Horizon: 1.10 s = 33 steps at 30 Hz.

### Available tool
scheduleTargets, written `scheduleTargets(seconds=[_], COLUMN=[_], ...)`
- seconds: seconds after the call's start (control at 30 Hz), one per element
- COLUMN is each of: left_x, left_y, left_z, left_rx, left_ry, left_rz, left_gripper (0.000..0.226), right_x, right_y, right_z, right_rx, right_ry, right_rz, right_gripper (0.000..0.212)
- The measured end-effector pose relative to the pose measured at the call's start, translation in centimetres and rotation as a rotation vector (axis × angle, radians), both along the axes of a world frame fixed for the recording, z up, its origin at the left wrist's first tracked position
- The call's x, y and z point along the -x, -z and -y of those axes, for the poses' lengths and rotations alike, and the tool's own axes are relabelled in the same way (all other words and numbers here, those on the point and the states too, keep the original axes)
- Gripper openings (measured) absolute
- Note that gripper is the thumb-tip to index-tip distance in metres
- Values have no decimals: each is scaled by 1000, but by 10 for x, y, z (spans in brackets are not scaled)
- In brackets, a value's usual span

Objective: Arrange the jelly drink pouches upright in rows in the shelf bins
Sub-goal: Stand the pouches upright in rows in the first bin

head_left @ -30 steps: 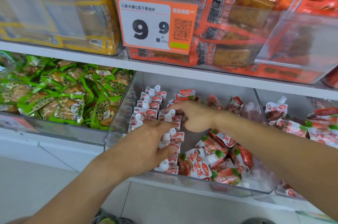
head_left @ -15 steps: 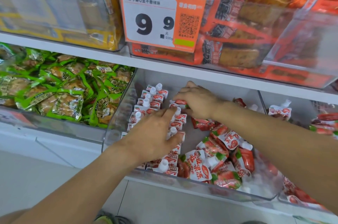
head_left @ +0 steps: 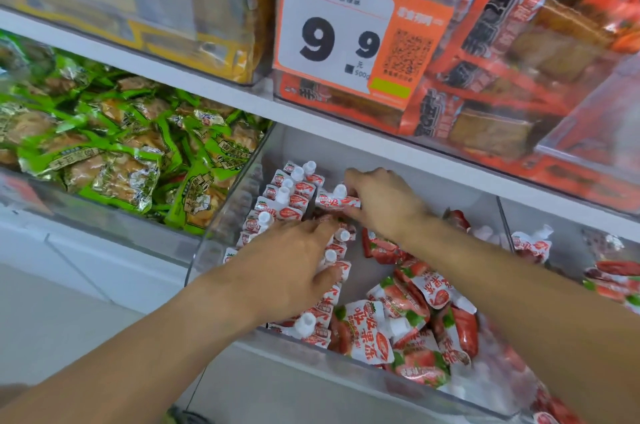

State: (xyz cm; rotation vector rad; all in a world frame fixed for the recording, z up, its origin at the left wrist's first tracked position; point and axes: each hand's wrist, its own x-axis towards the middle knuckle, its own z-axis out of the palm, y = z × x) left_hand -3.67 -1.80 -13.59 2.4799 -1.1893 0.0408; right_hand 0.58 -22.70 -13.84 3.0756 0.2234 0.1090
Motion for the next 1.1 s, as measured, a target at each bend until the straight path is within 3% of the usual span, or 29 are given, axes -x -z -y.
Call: scheduleTargets(seconds=[0.1, 0.17, 0.27, 0.3, 0.43, 0.57, 0.77, 0.87, 0.9, 0.97, 1.1], left_x=[1, 1, 0, 0, -2, -2, -3, -7, -9, -9, -11], left_y=[-2, -1, -4, -4, -5, -5, -9, -8, -7, -6, -5], left_z=[-3, -6, -10, -12, -18, -20, -6, -1, 1, 3, 4], left_rx=[21, 13, 7, 11, 26, 42, 91, 84, 76, 59, 42], left_ry=[-11, -18, -28, -28, -30, -36, -54, -49, -54, -54, -63], left_rz=[3, 15, 8, 1, -16, -32, -34, -34, -36, -45, -93], left_gripper=[54, 56, 55, 53, 43, 45, 56, 55, 54, 56, 56], right_x=[-3, -8, -4, 1, -3, -13, -5, -4, -2, -3, -2], right_y=[10, 8, -3, -4, -3, -9, -8, -23, -27, -26, -10], right_z=[-8, -1, 8, 8, 10, 12, 7, 19, 23, 29, 15], right_rx=[114, 43, -117, -132, -291, -501, -436, -622, -618, -340, -19], right_ry=[-21, -32, -116, -167, -184, -63, -135, -25, 14, 42, -14], right_rz=[-65, -170, -410, -440, -366, -524, -511, -465, -368, -180, -163], right_gripper=[22, 31, 90, 98, 63, 42, 39, 42, 40, 44, 66])
